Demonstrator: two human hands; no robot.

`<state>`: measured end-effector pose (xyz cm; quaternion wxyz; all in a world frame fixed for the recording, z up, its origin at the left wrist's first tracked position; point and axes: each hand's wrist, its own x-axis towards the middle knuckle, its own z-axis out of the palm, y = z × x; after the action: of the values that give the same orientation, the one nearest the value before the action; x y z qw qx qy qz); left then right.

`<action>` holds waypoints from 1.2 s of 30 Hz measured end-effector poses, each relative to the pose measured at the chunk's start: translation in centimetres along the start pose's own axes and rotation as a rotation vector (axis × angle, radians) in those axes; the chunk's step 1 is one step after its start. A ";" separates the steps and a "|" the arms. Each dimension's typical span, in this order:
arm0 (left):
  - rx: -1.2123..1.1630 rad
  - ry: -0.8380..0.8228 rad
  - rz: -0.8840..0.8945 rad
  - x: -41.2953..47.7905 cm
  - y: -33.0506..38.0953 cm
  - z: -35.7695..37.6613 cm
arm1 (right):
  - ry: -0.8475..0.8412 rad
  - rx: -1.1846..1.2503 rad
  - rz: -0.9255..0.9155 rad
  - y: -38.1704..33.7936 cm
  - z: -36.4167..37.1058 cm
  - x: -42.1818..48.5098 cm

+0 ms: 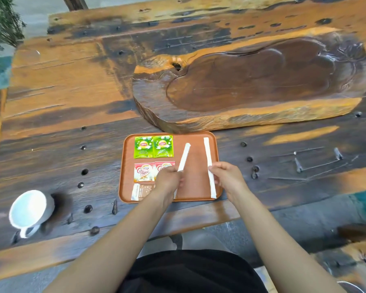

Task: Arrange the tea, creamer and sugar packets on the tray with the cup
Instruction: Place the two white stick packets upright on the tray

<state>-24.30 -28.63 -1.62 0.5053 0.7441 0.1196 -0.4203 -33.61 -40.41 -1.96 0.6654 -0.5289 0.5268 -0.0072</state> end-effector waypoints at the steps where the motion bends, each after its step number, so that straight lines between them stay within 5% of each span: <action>1: 0.017 0.001 0.005 0.1 0.0 0.5 | 0.012 -0.006 0.003 0.0 -0.2 0.3; 13: 0.313 0.134 0.022 2.0 0.1 3.7 | 0.050 -0.291 -0.021 0.4 1.2 3.7; 28: 0.974 0.208 0.397 2.3 -2.4 3.5 | 0.136 -0.976 -0.278 1.2 2.7 3.7; 33: 0.695 0.148 0.314 1.1 -3.1 3.1 | 0.000 -1.099 -0.562 1.8 2.7 4.0; 36: 0.542 0.125 0.227 1.0 -3.0 3.5 | -0.060 -1.119 -0.573 2.5 2.6 4.3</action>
<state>-27.27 -30.43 -4.82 0.3236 0.8849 -0.0501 -0.3312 -31.26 -39.97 -7.07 0.2740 -0.9171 0.2694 0.1063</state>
